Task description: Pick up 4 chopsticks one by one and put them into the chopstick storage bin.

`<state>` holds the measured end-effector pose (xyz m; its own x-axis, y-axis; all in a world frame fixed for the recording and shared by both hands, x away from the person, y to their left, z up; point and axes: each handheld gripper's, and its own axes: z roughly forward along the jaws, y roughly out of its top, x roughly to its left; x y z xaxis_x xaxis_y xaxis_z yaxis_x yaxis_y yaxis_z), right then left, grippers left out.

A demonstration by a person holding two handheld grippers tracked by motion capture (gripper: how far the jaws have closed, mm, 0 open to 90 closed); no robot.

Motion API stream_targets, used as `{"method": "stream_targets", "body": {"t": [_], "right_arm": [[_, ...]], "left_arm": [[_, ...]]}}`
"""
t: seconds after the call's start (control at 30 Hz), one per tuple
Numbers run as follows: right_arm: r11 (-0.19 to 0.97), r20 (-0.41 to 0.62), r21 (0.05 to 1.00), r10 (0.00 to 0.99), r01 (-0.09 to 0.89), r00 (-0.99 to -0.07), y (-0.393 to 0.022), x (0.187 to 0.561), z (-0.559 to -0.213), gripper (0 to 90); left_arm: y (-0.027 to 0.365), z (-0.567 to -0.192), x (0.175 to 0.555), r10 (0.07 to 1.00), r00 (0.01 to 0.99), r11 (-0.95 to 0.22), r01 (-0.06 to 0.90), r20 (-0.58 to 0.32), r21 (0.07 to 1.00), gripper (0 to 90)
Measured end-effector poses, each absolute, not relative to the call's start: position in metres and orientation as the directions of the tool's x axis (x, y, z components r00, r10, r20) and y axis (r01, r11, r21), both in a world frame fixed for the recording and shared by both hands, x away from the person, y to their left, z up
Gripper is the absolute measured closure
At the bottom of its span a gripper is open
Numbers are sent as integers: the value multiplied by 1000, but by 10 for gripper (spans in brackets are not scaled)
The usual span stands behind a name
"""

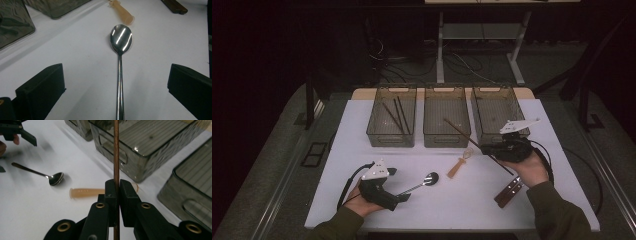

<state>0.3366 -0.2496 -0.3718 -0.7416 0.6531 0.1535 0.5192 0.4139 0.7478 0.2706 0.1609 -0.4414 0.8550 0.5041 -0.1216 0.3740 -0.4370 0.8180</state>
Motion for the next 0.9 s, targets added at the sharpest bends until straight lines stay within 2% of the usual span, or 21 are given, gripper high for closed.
{"method": "stream_targets", "body": {"t": [0.9], "right_arm": [[382,151,776,660,502,-736,-176,384,-359,847]], "left_arm": [[160,-442,270,501,855,-425,381,-137,821,1]]}}
